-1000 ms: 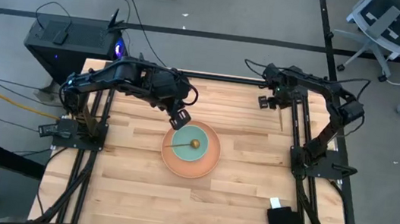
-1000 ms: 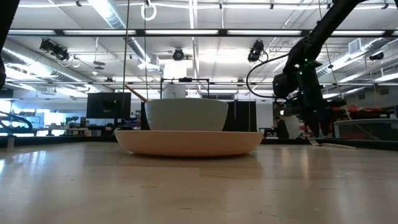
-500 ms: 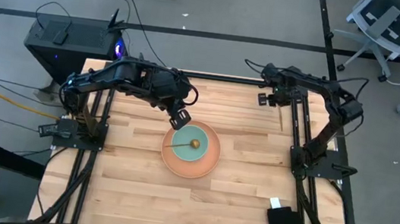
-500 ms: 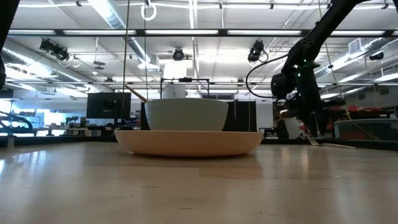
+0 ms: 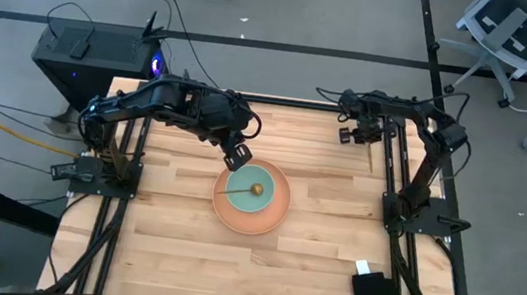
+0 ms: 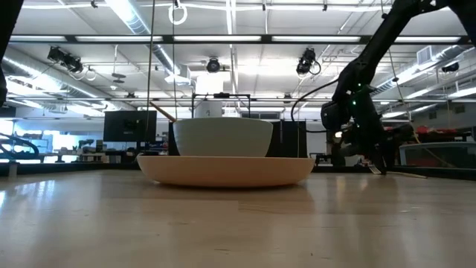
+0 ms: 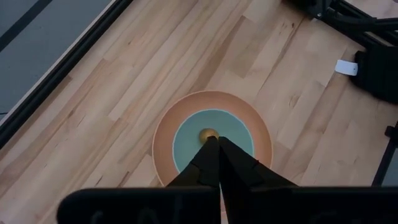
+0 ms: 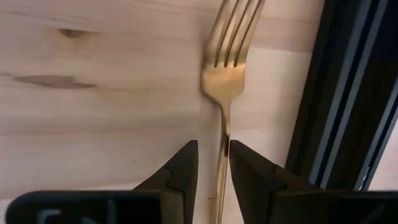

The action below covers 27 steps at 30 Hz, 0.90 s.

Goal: Set table place
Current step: Put the fork into the center of the table

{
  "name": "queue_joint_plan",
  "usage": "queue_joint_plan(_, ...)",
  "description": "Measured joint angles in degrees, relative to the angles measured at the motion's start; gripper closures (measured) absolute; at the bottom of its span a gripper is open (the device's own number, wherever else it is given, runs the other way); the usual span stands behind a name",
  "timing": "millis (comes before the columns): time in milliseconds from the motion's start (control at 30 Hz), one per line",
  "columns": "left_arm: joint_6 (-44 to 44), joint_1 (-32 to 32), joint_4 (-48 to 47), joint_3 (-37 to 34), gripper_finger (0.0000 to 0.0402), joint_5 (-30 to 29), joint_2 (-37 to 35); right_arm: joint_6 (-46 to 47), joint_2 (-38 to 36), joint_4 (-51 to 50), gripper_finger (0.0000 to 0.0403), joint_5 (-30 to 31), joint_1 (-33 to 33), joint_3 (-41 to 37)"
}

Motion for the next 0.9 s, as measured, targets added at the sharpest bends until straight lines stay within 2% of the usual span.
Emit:
queue_joint_plan(200, -0.1, 0.0, 0.2, 0.0, 0.0383, 0.0, 0.0, -0.5, 0.4, -0.1, 0.0331, -0.1, 0.0, 0.2)
queue_joint_plan(433, 1.3, -0.1, 1.6, 0.0, 0.0382, 0.0, 0.0, -6.3, -1.7, -0.2, 0.0396, -7.4, -0.3, 0.2)
queue_joint_plan(633, 1.4, -0.1, 1.7, 0.0, 0.0396, 0.0, 0.0, -6.4, -1.8, -0.5, 0.0394, -11.4, -0.3, 0.2)
queue_joint_plan(800, 1.5, -0.1, 1.7, 0.0, 0.0379, 0.0, 0.0, -5.5, -1.9, -1.4, 0.0397, -18.5, 1.6, 0.3)
queue_joint_plan(900, 1.6, -0.1, 1.7, 0.0, 0.0377, 0.0, 0.0, -3.7, -1.9, -2.5, 0.0396, -19.9, 3.6, 0.2)
